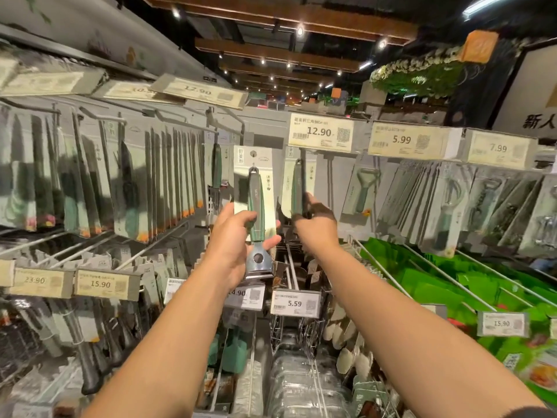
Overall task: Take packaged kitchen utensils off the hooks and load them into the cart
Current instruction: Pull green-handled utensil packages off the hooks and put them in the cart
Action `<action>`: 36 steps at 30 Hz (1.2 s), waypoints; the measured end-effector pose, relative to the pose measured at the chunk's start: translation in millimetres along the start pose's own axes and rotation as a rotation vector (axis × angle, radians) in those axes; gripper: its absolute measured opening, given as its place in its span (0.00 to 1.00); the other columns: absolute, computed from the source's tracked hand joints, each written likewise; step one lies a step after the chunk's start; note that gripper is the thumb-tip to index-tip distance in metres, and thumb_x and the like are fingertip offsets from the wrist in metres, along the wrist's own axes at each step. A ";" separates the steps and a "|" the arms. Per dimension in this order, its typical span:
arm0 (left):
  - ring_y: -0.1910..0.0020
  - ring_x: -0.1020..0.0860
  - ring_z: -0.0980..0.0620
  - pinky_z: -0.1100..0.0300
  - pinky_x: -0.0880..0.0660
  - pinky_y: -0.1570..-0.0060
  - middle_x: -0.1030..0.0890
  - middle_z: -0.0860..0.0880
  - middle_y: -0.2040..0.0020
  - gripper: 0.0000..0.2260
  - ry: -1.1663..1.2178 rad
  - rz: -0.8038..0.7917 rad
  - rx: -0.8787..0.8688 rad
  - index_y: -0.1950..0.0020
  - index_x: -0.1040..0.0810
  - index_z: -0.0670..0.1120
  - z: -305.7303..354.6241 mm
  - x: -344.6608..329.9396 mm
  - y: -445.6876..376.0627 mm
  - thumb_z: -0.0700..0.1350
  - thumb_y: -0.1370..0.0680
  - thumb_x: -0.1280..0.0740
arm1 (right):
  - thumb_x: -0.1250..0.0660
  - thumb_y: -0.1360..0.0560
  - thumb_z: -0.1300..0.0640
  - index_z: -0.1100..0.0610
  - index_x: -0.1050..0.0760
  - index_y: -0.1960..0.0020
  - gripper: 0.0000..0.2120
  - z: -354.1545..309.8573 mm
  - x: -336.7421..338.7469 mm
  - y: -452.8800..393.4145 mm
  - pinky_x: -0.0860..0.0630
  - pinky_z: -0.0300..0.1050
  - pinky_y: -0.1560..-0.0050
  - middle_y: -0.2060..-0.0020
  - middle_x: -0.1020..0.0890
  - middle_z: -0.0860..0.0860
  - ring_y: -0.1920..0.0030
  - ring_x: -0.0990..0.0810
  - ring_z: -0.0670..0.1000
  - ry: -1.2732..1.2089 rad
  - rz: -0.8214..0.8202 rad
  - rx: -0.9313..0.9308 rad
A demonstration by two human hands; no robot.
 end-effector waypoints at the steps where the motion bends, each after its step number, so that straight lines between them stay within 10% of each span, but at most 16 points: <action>1: 0.48 0.12 0.41 0.47 0.13 0.56 0.20 0.38 0.34 0.13 -0.010 0.007 0.010 0.29 0.31 0.45 -0.4 0.3 -1.3 0.36 0.13 0.41 | 0.33 0.22 0.62 0.46 0.31 0.23 0.29 1.4 -1.3 -4.1 0.22 0.38 0.64 0.37 0.20 0.48 0.53 0.17 0.51 -0.007 -0.021 -0.028; 7: 0.45 0.14 0.43 0.40 0.20 0.39 0.29 0.47 0.27 0.29 -0.074 0.072 0.015 0.16 0.40 0.49 0.2 9.8 -13.7 0.40 0.15 0.34 | 0.33 0.20 0.60 0.51 0.30 0.27 0.22 -6.7 11.7 10.0 0.29 0.27 0.72 0.41 0.24 0.47 0.61 0.23 0.43 0.005 0.106 -0.052; 14: 0.43 0.18 0.50 0.55 0.24 0.52 0.15 0.46 0.40 0.21 -0.194 0.081 -0.038 0.26 0.27 0.41 6.5 4.6 -15.8 0.43 0.18 0.30 | 0.35 0.21 0.46 0.49 0.33 0.25 0.26 -55.6 -21.7 78.4 0.29 0.40 0.41 0.36 0.27 0.46 0.40 0.27 0.42 0.143 -0.016 0.351; 19: 0.51 0.15 0.51 0.56 0.22 0.55 0.12 0.48 0.46 0.17 -0.287 0.031 -0.092 0.28 0.25 0.44 9.9 -5.5 -3.3 0.42 0.17 0.31 | 0.33 0.22 0.49 0.48 0.31 0.28 0.23 -64.0 -10.6 81.4 0.24 0.47 0.40 0.37 0.23 0.47 0.40 0.23 0.47 0.196 0.069 0.348; 26: 0.49 0.15 0.50 0.52 0.21 0.55 0.13 0.51 0.47 0.05 -0.773 -0.104 -0.137 0.47 0.20 0.49 20.3 -7.5 20.0 0.44 0.15 0.35 | 0.32 0.21 0.56 0.51 0.32 0.29 0.22 -46.2 20.5 111.8 0.27 0.42 0.45 0.40 0.26 0.47 0.44 0.27 0.42 0.170 0.106 0.377; 36: 0.49 0.19 0.50 0.48 0.18 0.45 0.17 0.56 0.48 0.09 -1.728 -0.086 -0.385 0.41 0.24 0.55 59.9 -2.6 22.0 0.56 0.18 0.35 | 0.32 0.22 0.57 0.41 0.37 0.35 0.22 -28.2 68.2 141.3 0.21 0.55 0.42 0.43 0.30 0.39 0.41 0.27 0.41 0.040 0.277 0.321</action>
Point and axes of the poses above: each hand's wrist, its own y-axis away from the middle knuckle, its own x-axis out of the back of the hand, z = x × y, the point moved 9 cm from there along -y, towards the middle knuckle
